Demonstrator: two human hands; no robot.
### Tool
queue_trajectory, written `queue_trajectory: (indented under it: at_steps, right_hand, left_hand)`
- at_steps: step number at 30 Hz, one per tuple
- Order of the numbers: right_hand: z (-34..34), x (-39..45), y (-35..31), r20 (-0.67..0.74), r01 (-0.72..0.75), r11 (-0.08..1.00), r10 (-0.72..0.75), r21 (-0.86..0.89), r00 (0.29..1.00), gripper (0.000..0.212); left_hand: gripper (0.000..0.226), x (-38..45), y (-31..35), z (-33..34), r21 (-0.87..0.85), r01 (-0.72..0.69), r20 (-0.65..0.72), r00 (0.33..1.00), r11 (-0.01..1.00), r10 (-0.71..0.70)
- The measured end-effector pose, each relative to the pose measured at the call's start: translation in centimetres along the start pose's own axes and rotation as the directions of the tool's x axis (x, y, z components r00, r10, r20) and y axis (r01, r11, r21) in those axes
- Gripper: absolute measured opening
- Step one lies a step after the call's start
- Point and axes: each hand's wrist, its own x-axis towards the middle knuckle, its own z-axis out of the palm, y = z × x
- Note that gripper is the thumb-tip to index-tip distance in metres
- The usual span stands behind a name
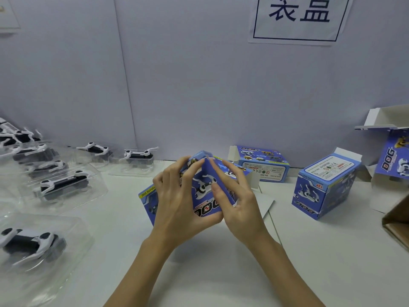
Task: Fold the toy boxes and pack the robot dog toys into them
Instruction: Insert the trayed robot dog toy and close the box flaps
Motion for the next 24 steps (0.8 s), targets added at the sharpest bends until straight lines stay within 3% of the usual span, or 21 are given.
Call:
queue_trajectory:
  at_steps: [3, 7, 11, 14, 16, 18, 20, 24]
  right_hand:
    - [0.2, -0.1, 0.2, -0.011, -0.042, 0.999, 0.041, -0.011, 0.999, 0.05]
    - [-0.3, 0.4, 0.5, -0.158, -0.119, 0.992, 0.123, 0.035, 0.98, 0.045]
    - [-2.4, 1.2, 0.9, -0.332, -0.201, 0.976, 0.164, -0.08, 0.929, 0.035]
    - [-3.9, 1.5, 1.0, -0.289, -0.302, 0.949, 0.264, -0.095, 0.92, 0.041]
    - [-4.3, 1.4, 0.8, -0.241, -0.276, 0.945, 0.231, -0.175, 0.943, 0.054]
    - [-4.2, 1.0, 0.5, -0.144, -0.202, 0.947, 0.17, -0.249, 0.975, 0.074]
    - [-3.9, 0.8, 0.3, -0.025, -0.136, 0.934, 0.136, -0.33, 0.99, 0.094]
    - [-3.7, 0.9, 0.1, 0.107, 0.009, 0.92, 0.035, -0.391, 0.994, 0.103]
  left_hand:
    - [0.094, 0.2, -0.2, -0.1, -0.001, -0.026, 0.049, 0.998, 1.0, 0.026]
    - [0.101, 0.2, -1.9, -0.6, 0.11, -0.052, 0.267, 0.963, 0.993, 0.021]
    - [0.104, -0.2, -3.7, -0.8, -0.082, 0.241, 0.399, 0.897, 0.967, -0.19]
    - [0.079, 0.0, -3.6, -0.3, -0.238, 0.349, 0.306, 0.913, 0.906, -0.271]
    - [0.062, 0.1, -3.5, -0.2, -0.367, 0.467, 0.166, 0.884, 0.805, -0.437]
    - [0.06, 0.5, -3.6, -0.6, -0.515, 0.58, 0.108, 0.775, 0.632, -0.623]
    - [0.067, 0.8, -4.0, -1.0, -0.599, 0.634, 0.111, 0.671, 0.49, -0.733]
    - [0.089, 1.2, -4.7, -1.5, -0.682, 0.678, 0.208, 0.539, 0.274, -0.816]
